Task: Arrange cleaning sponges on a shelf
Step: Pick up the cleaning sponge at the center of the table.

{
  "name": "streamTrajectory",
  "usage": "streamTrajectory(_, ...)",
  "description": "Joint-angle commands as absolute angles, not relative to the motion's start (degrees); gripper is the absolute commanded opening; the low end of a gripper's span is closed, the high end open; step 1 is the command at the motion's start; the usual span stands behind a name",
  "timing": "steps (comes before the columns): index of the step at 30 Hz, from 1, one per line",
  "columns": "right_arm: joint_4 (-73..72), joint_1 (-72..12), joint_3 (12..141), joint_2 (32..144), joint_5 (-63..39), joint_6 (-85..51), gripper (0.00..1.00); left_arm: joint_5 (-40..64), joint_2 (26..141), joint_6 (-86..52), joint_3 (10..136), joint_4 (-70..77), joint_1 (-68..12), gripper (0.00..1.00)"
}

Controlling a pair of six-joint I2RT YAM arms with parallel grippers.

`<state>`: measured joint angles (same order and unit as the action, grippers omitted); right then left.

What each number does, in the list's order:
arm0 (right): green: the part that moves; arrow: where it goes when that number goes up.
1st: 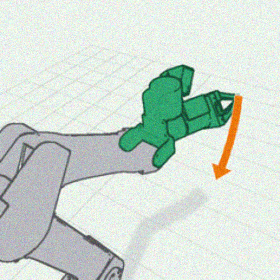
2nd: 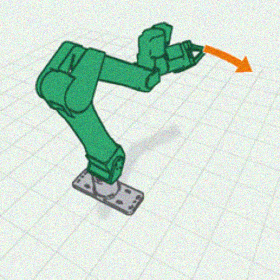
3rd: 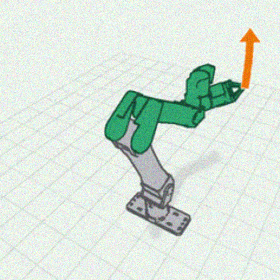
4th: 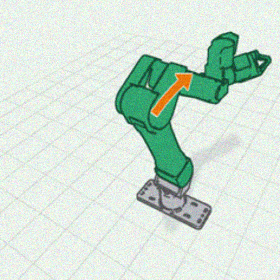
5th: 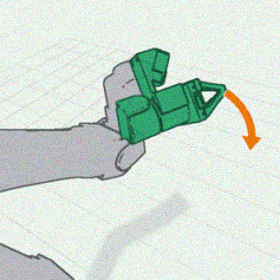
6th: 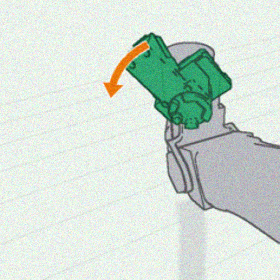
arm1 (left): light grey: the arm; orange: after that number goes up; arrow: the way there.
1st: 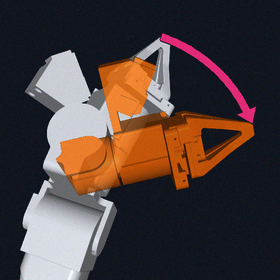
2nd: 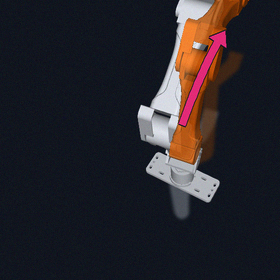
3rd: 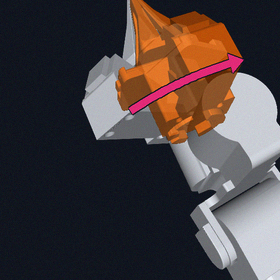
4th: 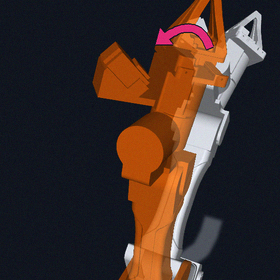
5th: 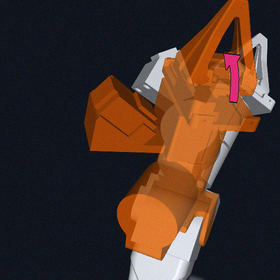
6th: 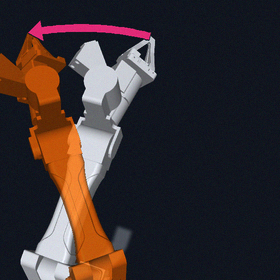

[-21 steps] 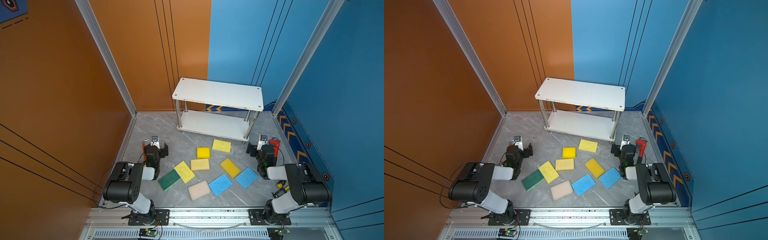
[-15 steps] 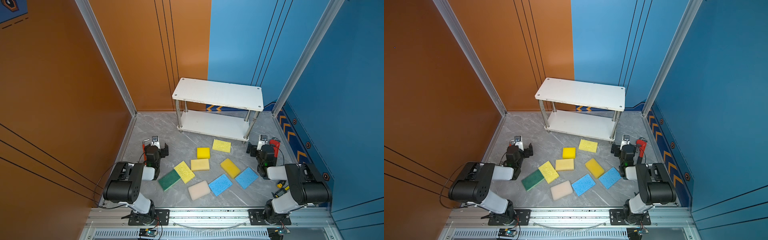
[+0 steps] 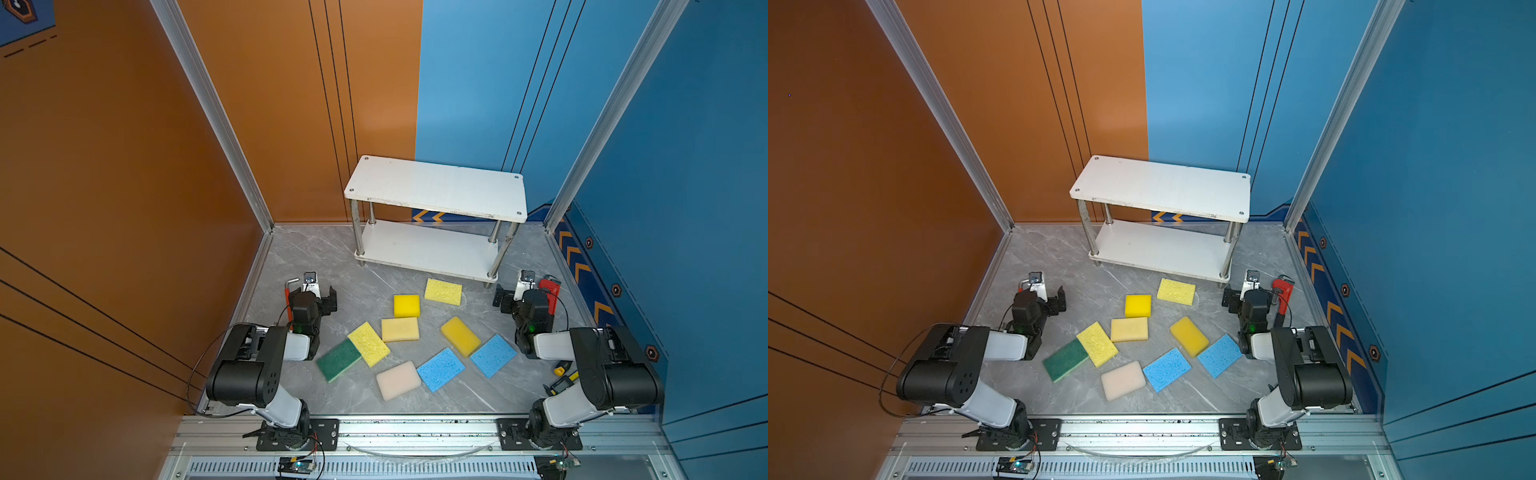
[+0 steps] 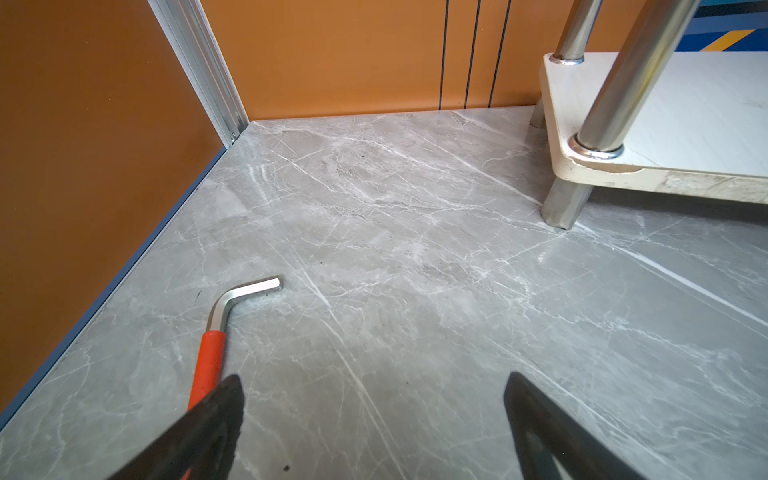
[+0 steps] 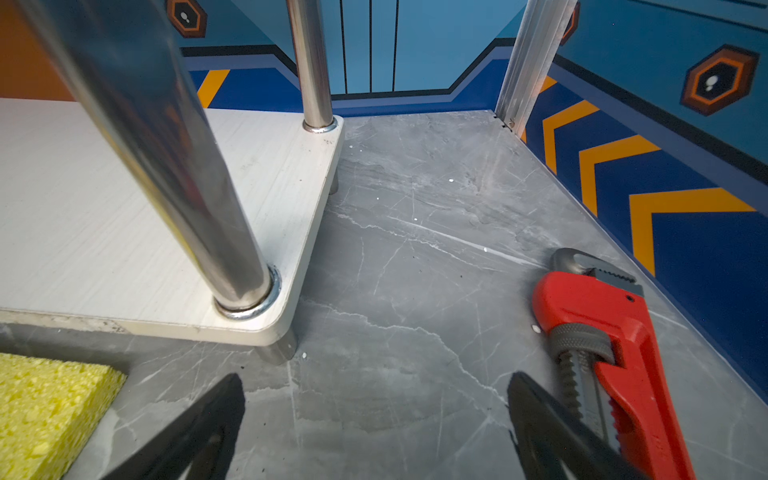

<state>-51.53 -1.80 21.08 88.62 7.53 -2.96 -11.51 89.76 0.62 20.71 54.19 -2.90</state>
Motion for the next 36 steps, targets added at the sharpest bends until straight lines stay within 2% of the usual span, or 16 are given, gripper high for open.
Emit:
streamTrajectory(1,-51.9,-1.3,21.4,88.6,6.5,-3.6,1.0,-10.7,89.7,0.3,21.8,53.3,-2.2,0.98)
streamTrajectory(5,-51.6,-1.3,21.6,88.4,7.0,-3.8,1.0,-10.6,89.6,0.2,21.5,53.3,-2.2,0.98)
streamTrajectory(8,-44.6,-1.4,23.8,84.7,12.2,-5.7,1.0,-12.8,87.6,-0.1,22.6,50.0,-2.3,0.98)
streamTrajectory(13,-24.8,0.1,31.4,76.8,18.7,-12.0,1.0,-17.3,82.4,0.9,24.0,43.9,-4.2,0.98)
streamTrajectory(17,1.0,5.3,42.8,73.3,21.4,-30.8,1.0,-21.8,77.7,-0.2,29.5,30.3,-6.8,0.98)
streamTrajectory(19,10.9,8.6,47.4,73.0,17.8,-34.1,1.0,-22.2,75.9,-2.7,34.0,21.1,-8.2,0.98)
streamTrajectory(21,17.4,12.4,52.0,72.8,9.1,-34.0,1.0,-21.3,74.1,-5.6,39.1,11.3,-10.2,0.98)
streamTrajectory(24,20.4,15.4,54.7,69.8,2.0,-33.7,1.0,-18.9,72.1,-8.3,44.2,0.7,-12.6,0.98)
streamTrajectory(28,21.0,17.6,54.8,63.9,-0.2,-37.4,1.0,-19.1,69.7,-10.9,47.5,-6.6,-15.8,0.98)
streamTrajectory(31,27.7,20.6,59.0,65.1,-7.7,-38.8,1.0,-15.8,69.4,-14.5,52.4,-15.3,-16.8,0.98)
streamTrajectory(33,30.2,19.9,61.8,66.2,-12.8,-37.4,1.0,-13.6,70.2,-17.0,56.5,-21.8,-17.2,0.98)
streamTrajectory(36,34.8,15.3,65.9,66.7,-13.8,-34.5,1.0,-11.0,70.6,-17.5,58.7,-26.6,-17.8,0.98)
